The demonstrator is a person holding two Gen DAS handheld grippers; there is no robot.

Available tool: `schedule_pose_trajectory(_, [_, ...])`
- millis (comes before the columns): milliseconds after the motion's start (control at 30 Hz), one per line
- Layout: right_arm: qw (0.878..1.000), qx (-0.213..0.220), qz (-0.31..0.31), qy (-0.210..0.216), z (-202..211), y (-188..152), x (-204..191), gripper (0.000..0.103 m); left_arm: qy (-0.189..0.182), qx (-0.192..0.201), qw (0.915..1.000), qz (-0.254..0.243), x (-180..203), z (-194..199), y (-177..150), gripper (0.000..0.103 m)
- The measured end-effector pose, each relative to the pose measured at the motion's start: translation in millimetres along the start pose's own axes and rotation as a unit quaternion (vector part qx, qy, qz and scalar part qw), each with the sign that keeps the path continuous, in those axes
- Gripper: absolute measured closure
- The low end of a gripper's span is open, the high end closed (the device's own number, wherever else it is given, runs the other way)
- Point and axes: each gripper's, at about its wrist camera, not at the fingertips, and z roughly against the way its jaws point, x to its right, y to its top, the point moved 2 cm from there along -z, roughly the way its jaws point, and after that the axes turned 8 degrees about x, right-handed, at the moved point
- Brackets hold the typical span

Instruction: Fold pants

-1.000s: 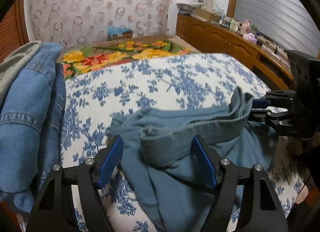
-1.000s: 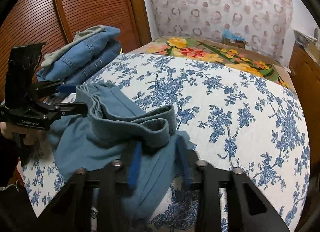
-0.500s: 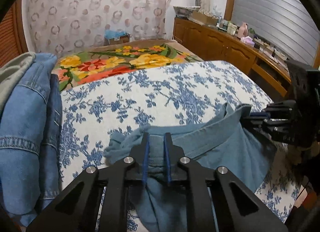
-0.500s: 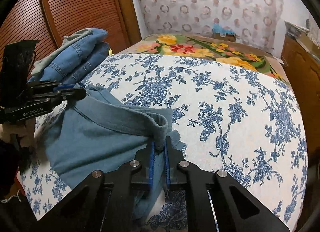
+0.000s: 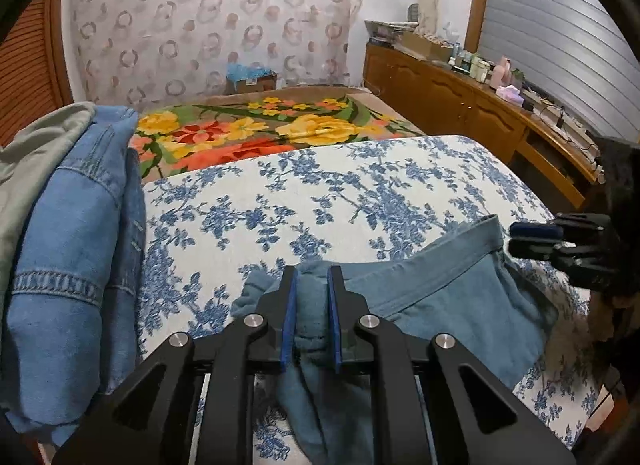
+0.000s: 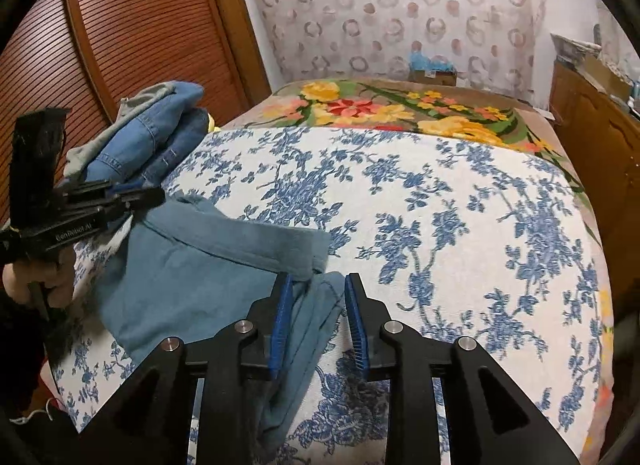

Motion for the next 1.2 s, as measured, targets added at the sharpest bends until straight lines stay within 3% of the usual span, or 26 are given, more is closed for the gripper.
schedule_pose_trajectory(67, [1.0,0.003,-0.002,0.0,4.9,-0.9,-0.2,0.075,0.001,-0.001,1.0,0.004,-0.8,2.4,-0.8,0.084])
schedule_pose_trajectory(200, [1.0,0.001,-0.002,0.002,14.1,-6.1,-4.3,0.074,0.004,-0.004,1.0,0.001,2.0,10.3,-4.1,0.051])
schedule_pose_trajectory(333, [1.0,-0.007,-0.005,0.004,21.1,-16.3,-9.6,0.074,-0.008,-0.016,0.9998,-0.013,12.7,18.7,-18.2,0.034])
schedule_pose_trajectory(667, [1.0,-0.02,-0.019,0.012,43.0,-38.6,-19.1,0.074,-0.012,-0.04,0.999,-0.013,20.4,39.7,-51.7,0.033])
schedule_pose_trajectory(1200, [0.998,-0.043,-0.031,0.017,49.8,-60.9,-28.1,0.074,-0.001,-0.058,0.9982,-0.015,17.8,39.7,-71.7,0.033])
